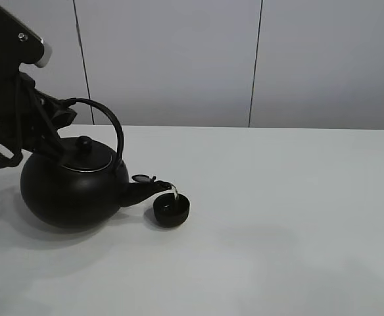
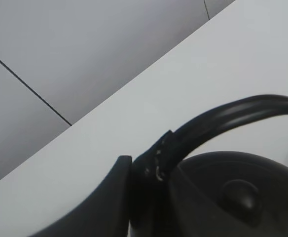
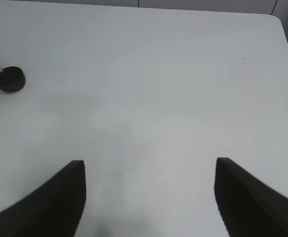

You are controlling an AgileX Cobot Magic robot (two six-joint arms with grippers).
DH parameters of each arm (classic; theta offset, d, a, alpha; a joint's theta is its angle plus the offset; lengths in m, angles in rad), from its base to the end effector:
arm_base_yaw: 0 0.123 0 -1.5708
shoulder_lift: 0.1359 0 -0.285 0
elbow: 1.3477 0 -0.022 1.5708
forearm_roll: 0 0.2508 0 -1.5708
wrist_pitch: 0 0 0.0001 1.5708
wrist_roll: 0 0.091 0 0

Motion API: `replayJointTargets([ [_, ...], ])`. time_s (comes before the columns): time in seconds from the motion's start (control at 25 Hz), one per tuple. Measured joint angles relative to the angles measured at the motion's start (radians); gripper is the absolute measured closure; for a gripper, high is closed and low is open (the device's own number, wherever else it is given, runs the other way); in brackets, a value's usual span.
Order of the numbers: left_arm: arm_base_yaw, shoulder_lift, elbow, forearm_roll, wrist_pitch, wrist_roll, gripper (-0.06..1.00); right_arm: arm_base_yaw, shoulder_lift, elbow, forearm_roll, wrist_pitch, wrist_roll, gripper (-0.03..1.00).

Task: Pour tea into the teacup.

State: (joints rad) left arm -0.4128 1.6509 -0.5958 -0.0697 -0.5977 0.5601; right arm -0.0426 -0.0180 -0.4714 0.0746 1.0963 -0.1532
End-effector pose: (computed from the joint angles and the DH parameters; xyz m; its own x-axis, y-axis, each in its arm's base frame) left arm 0.2818 -0.1195 0.1742 -0.1144 0.5754 -0.8098 0.4821 0.7449 0.4612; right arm -0.0057 0.0063 0.2666 -0.4899 -0.0978 -0.8663 -0.0737 0.9948 -0.0705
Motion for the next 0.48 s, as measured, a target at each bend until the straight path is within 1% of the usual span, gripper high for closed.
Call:
replayJointTargets([
  [0.48, 0.0, 0.0, 0.0, -0.03, 0.0, 0.013, 0.82, 0.0, 0.0, 0.0, 0.0, 0.0, 0.0, 0.46],
])
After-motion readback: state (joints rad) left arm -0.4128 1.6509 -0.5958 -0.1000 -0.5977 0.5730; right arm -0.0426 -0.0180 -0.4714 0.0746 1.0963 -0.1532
